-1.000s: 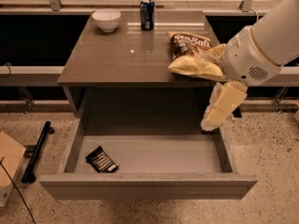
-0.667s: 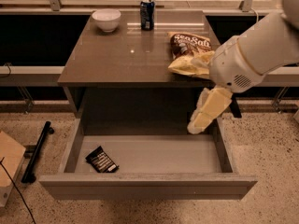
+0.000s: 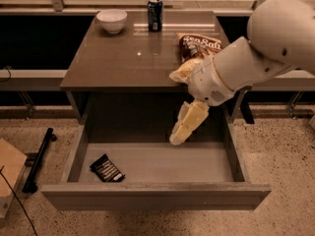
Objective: Pick rxbar chocolate from top drawer and place on counter
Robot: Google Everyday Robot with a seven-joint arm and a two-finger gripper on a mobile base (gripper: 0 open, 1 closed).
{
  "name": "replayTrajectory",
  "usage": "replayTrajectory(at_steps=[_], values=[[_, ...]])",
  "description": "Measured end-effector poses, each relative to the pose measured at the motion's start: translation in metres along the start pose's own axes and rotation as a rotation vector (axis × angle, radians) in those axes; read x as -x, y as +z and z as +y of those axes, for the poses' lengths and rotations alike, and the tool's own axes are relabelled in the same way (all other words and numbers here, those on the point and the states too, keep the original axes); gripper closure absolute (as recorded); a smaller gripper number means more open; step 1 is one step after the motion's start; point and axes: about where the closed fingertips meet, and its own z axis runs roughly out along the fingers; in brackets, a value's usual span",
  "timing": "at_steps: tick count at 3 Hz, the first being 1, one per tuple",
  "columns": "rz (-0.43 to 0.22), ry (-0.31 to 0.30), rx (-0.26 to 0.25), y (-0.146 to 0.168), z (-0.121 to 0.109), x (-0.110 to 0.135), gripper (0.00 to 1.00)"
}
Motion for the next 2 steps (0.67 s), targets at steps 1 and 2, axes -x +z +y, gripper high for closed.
replayTrajectory(at_steps=[1, 2], values=[[-0.063, -0.036, 0.077, 0.051, -0.007, 0.003, 0.00], [-0.096, -0.052, 0.119, 0.080, -0.011, 0.003, 0.00]])
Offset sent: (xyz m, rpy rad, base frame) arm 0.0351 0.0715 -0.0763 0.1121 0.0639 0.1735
